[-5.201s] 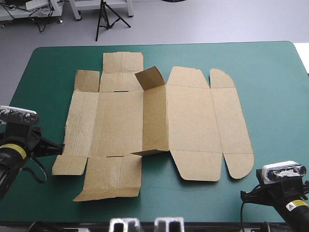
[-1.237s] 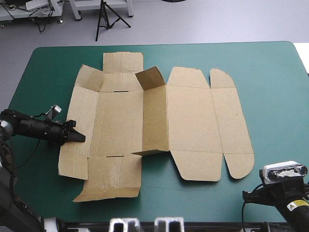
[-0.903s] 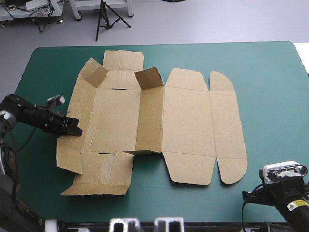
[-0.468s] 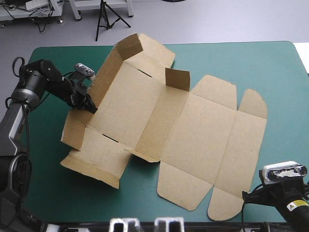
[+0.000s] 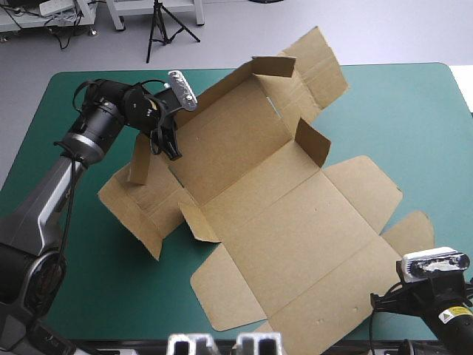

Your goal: Fold the box

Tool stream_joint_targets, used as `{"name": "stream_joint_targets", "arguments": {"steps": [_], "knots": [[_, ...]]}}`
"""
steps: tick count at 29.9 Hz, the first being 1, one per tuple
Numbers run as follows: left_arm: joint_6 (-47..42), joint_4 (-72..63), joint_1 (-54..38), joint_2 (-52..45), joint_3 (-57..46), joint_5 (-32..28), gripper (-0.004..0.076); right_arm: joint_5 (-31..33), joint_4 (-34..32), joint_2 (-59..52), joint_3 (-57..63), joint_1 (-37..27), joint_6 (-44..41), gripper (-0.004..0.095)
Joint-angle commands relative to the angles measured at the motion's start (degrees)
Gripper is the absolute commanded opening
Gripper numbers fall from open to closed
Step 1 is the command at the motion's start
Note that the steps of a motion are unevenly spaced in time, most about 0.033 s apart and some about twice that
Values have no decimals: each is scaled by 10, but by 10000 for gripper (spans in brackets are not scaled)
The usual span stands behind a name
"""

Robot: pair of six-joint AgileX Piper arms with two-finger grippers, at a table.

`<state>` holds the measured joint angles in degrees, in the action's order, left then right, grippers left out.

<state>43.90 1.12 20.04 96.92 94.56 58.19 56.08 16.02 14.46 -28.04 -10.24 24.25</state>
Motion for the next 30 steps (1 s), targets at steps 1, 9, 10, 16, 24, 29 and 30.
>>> {"name": "stream_joint_targets", "arguments": {"steps": [1, 9, 10, 16, 24, 29, 30], "knots": [[4, 59, 43, -30, 24, -59, -8, -30, 12, 5, -16, 1, 3, -18], [-31, 196, 137, -39, 21, -87, -8, -30, 12, 5, -16, 1, 3, -18], [-33, 201, 146, -42, 18, -92, -8, -31, 12, 5, -16, 1, 3, -18], [-67, 263, 196, -79, -33, -154, -8, -31, 12, 7, -16, 1, 3, -17], [-203, 425, 249, -128, -168, -238, -8, -31, 12, 33, -38, 1, -16, -17], [-361, 576, 287, -135, -233, -251, -8, -32, 12, 72, -101, 1, -24, -17], [-397, 612, 296, -135, -246, -251, -8, -32, 13, 81, -115, 1, -27, -17]]}}
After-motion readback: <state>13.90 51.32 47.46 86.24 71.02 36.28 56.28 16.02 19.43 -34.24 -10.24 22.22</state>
